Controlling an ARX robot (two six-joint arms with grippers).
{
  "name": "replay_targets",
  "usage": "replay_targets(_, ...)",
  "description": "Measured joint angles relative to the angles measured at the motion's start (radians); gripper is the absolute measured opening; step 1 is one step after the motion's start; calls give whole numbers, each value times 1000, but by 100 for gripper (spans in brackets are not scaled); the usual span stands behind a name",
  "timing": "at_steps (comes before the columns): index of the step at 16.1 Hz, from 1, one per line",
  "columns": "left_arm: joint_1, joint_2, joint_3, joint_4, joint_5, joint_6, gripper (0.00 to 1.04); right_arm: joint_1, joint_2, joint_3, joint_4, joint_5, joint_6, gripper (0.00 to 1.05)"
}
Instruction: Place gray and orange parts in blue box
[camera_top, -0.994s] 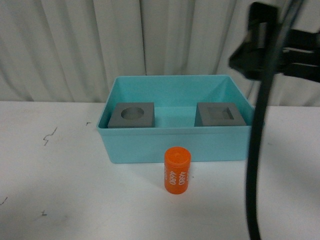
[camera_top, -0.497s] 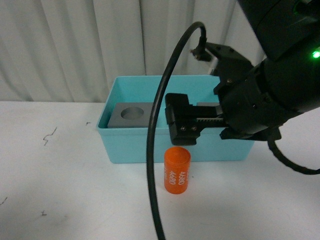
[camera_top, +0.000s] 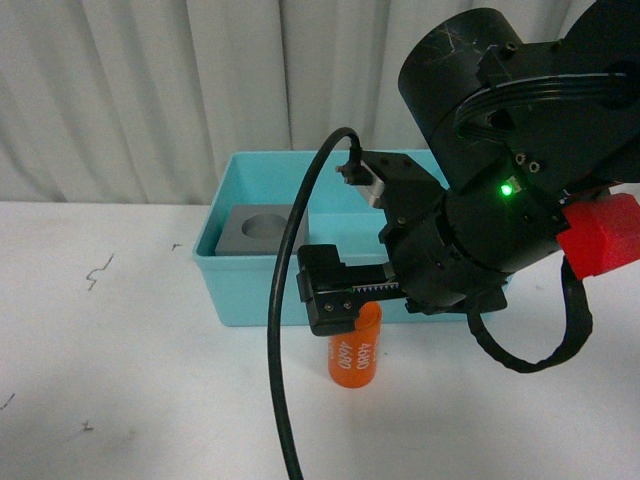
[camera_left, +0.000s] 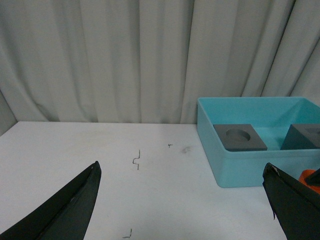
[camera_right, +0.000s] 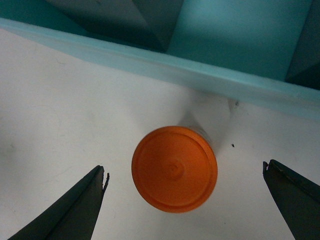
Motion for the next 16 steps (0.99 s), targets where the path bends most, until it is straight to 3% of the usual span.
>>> replay_targets(9, 0, 0, 0, 0, 0, 0, 98, 18, 97, 76, -2, -26, -42, 96)
replay_targets(13, 0, 0, 0, 0, 0, 0, 98, 11, 101, 76, 2, -19, -44, 55)
replay_targets(14, 0, 0, 0, 0, 0, 0, 98, 12, 100, 78, 2, -14, -47, 49)
replay_targets(16, 0, 0, 0, 0, 0, 0, 98, 15, 89, 73, -3, -14, -54, 49)
